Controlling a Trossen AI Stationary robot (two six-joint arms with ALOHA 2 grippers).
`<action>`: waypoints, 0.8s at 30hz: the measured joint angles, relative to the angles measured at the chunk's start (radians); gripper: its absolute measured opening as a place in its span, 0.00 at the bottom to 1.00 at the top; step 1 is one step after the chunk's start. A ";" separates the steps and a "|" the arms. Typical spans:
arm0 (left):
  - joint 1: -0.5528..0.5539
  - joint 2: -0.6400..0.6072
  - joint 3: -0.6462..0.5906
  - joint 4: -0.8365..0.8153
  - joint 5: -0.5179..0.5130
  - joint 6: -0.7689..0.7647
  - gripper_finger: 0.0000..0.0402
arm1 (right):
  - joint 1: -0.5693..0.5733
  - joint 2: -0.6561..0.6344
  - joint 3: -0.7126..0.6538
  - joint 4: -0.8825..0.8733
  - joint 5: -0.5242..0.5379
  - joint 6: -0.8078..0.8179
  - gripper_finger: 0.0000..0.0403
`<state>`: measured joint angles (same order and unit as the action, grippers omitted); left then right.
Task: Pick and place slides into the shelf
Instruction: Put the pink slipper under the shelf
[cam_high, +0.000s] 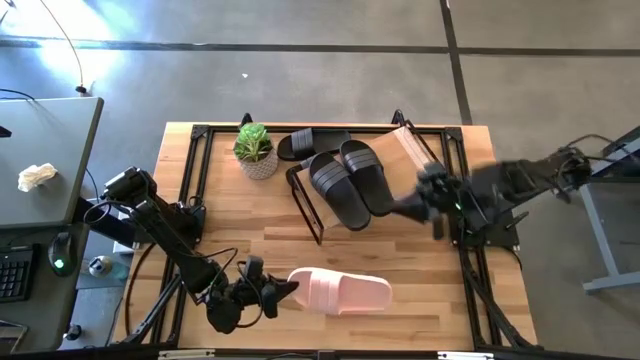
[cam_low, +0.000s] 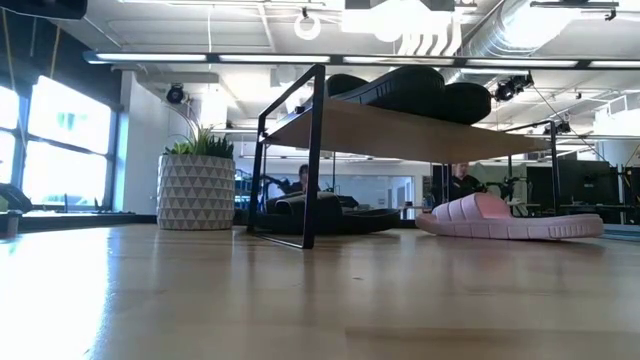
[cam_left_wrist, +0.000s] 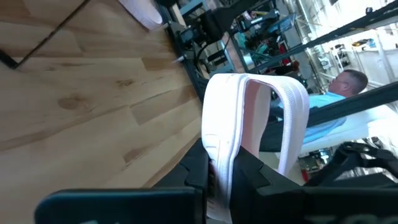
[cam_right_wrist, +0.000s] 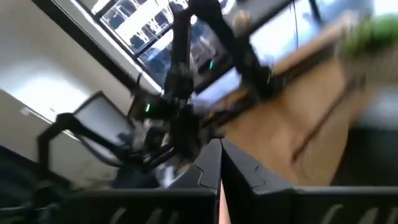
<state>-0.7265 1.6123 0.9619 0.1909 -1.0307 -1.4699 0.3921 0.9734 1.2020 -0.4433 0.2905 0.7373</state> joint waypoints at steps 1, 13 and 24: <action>0.000 0.000 0.000 0.000 -0.007 0.002 0.04 | 0.051 -0.040 -0.064 0.008 0.040 0.070 0.00; 0.001 0.000 0.000 0.001 -0.065 0.000 0.05 | 0.528 -0.203 -0.701 0.606 0.322 0.615 0.11; 0.036 -0.002 0.000 0.006 -0.038 0.003 0.05 | 0.503 -0.097 -0.746 0.605 0.306 0.717 0.41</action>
<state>-0.6904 1.6100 0.9619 0.1973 -1.0690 -1.4669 0.8948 0.8762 0.4561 0.1614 0.5964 1.4543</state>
